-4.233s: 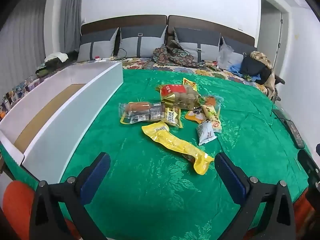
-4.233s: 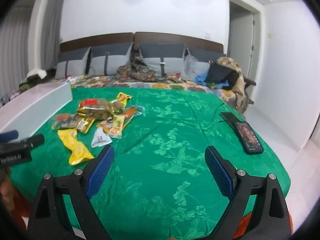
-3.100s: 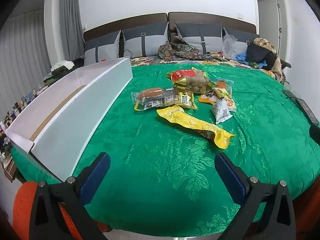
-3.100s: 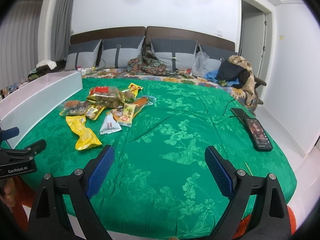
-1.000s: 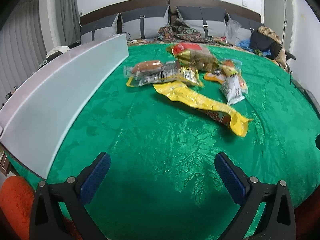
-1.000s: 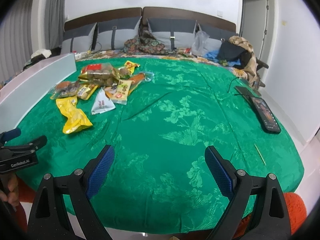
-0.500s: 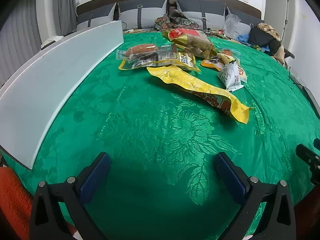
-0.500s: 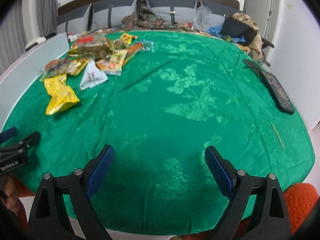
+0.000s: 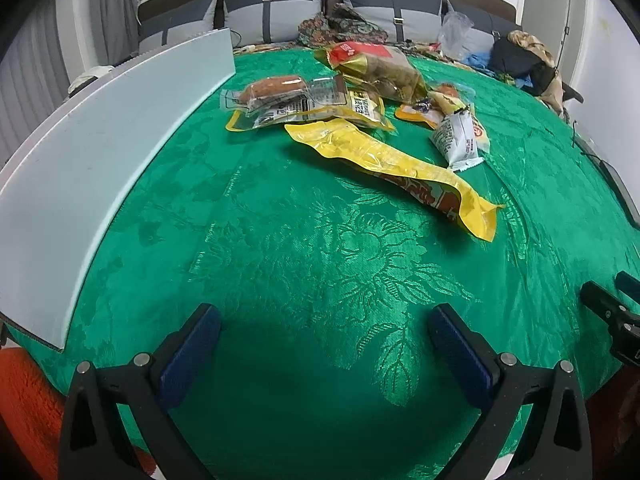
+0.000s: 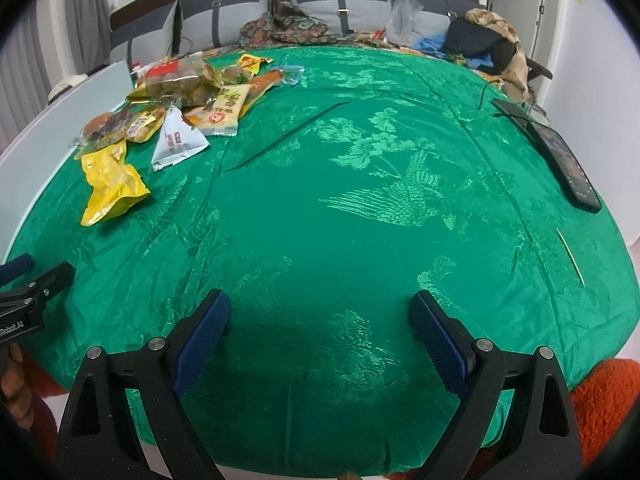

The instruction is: Organize snacks

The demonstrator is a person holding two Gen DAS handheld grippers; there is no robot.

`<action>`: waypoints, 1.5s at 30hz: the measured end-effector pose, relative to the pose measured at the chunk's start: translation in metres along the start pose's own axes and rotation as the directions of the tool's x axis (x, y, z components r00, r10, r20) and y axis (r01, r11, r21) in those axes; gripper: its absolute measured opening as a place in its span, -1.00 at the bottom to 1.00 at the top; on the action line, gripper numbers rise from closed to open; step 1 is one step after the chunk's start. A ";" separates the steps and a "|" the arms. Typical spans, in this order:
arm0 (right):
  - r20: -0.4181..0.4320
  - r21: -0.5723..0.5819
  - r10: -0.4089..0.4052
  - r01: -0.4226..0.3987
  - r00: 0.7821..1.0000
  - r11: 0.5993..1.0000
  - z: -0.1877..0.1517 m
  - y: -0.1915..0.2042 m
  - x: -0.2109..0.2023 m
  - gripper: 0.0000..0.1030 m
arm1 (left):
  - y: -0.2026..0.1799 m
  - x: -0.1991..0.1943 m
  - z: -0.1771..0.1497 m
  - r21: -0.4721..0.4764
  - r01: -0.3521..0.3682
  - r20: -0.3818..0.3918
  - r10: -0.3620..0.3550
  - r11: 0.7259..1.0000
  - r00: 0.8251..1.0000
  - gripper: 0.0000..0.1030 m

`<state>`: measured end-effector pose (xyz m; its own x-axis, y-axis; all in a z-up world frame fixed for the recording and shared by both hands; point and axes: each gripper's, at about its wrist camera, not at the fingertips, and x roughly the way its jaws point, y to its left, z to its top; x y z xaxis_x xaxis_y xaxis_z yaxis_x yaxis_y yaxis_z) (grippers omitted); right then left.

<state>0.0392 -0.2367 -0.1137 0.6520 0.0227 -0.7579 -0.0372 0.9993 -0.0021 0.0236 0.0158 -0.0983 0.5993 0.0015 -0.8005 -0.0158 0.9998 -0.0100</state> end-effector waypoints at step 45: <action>-0.089 -0.016 0.358 -0.361 0.929 0.933 0.069 0.047 -0.010 0.83 | 0.012 -0.002 0.002 0.106 0.076 -0.065 -0.069 0.991 0.995 1.00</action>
<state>0.0838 -0.1878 -0.0612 0.5251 0.3761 -0.7634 -0.2823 0.9233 0.2606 0.0237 0.0281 -0.0961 0.5455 -0.0690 -0.8353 0.1149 0.9934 -0.0070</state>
